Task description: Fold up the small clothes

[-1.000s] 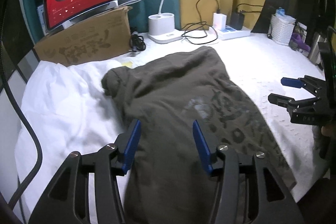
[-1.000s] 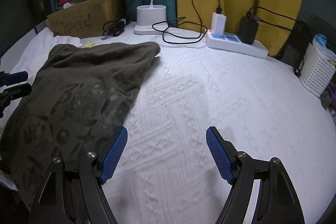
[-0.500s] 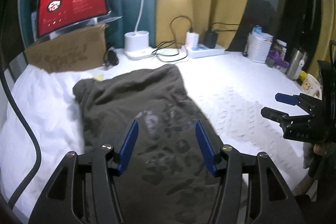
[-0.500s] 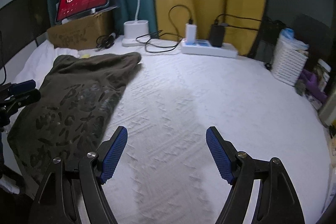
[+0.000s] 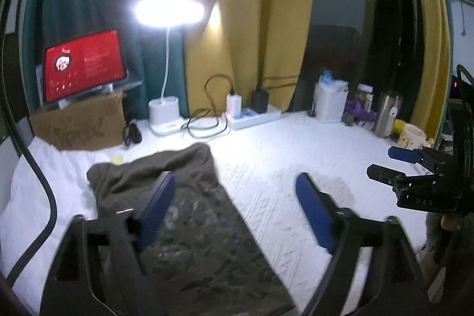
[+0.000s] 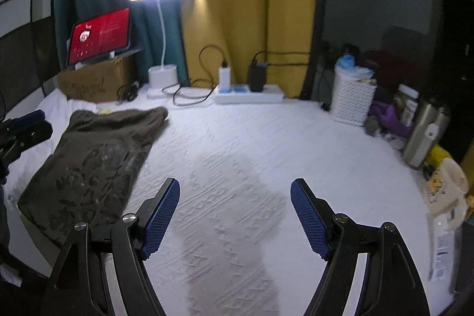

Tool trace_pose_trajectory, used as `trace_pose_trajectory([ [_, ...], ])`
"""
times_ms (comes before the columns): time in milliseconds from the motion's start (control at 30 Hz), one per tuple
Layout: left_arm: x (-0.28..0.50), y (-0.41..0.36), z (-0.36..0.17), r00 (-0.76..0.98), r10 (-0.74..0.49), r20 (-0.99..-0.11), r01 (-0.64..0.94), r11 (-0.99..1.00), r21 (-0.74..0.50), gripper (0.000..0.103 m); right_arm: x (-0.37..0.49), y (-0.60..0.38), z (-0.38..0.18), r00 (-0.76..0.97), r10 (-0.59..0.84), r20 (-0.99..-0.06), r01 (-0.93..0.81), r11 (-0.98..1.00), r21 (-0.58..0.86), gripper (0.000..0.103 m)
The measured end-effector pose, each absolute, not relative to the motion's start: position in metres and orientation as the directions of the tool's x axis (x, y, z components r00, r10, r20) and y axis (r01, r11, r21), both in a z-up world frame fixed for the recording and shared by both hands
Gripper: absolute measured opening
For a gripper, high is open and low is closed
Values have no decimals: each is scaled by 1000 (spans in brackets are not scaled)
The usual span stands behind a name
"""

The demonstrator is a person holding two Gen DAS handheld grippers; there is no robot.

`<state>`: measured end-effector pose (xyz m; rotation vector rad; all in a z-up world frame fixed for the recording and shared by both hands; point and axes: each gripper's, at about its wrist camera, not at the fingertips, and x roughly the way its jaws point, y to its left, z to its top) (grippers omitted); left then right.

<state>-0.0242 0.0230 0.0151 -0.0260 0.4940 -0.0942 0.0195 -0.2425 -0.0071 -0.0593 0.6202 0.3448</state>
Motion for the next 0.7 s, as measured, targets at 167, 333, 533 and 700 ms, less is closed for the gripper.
trace_pose_trajectory([
  [167,-25,13,31,894,-103,-435,89,995,-53,85,6,-258,16,797,273,-538,-305,952,32,79],
  [333,-34,1,50,919,-105,-380,106,994,-18,85,-7,-264,36,828,261,-496,-289,957,22,79],
  [533,-42,-1,71,937,-70,-343,75,997,2,87,-24,-269,63,864,251,-437,-277,961,5,79],
  [700,-53,0,88,954,-50,-295,51,999,-2,98,-36,-267,81,891,207,-403,-237,971,-24,81],
])
